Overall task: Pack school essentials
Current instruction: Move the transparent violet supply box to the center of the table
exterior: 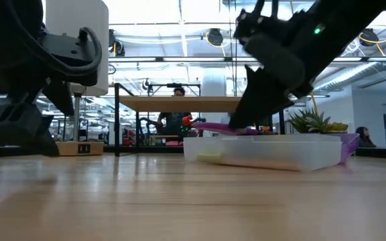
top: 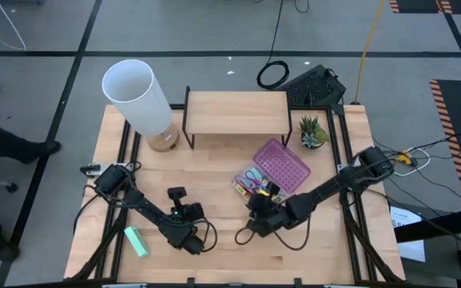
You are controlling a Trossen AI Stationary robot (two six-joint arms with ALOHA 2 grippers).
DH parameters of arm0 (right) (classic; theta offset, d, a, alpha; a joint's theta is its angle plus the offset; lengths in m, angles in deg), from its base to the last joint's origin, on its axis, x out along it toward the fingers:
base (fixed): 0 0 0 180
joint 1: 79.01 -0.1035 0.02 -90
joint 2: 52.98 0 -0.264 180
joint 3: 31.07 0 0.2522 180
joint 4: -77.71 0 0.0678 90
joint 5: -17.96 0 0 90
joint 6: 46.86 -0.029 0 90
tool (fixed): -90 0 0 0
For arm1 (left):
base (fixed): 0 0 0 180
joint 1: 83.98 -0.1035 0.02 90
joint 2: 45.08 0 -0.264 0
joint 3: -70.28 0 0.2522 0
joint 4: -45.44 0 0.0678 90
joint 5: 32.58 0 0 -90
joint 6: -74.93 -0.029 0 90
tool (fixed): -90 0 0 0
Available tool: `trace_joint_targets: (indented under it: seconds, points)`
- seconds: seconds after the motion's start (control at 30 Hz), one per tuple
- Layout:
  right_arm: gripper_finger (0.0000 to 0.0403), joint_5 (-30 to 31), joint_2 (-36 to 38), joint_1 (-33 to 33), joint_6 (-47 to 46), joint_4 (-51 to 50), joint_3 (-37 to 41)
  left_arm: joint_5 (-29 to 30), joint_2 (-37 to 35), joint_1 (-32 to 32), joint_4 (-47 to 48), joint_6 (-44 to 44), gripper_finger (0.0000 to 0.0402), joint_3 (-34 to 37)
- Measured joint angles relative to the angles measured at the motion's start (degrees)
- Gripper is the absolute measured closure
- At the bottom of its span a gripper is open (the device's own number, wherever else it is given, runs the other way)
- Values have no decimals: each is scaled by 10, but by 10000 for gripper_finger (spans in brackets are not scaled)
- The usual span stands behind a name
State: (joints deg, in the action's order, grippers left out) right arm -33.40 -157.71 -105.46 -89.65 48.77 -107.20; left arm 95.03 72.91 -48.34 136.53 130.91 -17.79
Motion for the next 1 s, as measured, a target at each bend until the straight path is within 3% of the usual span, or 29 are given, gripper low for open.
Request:
trace_joint_targets:
  seconds: [0.4,0.7,1.0]
  points:
    - [314,-92,-2,17,0,-17,0,0,-1,1,-11,-5,11,0]
    - [379,-146,0,-29,41,-18,0,0,-1,1,-9,-8,11,0]
    - [383,-209,3,-94,75,-22,-2,-4,-1,1,-9,-14,11,0]
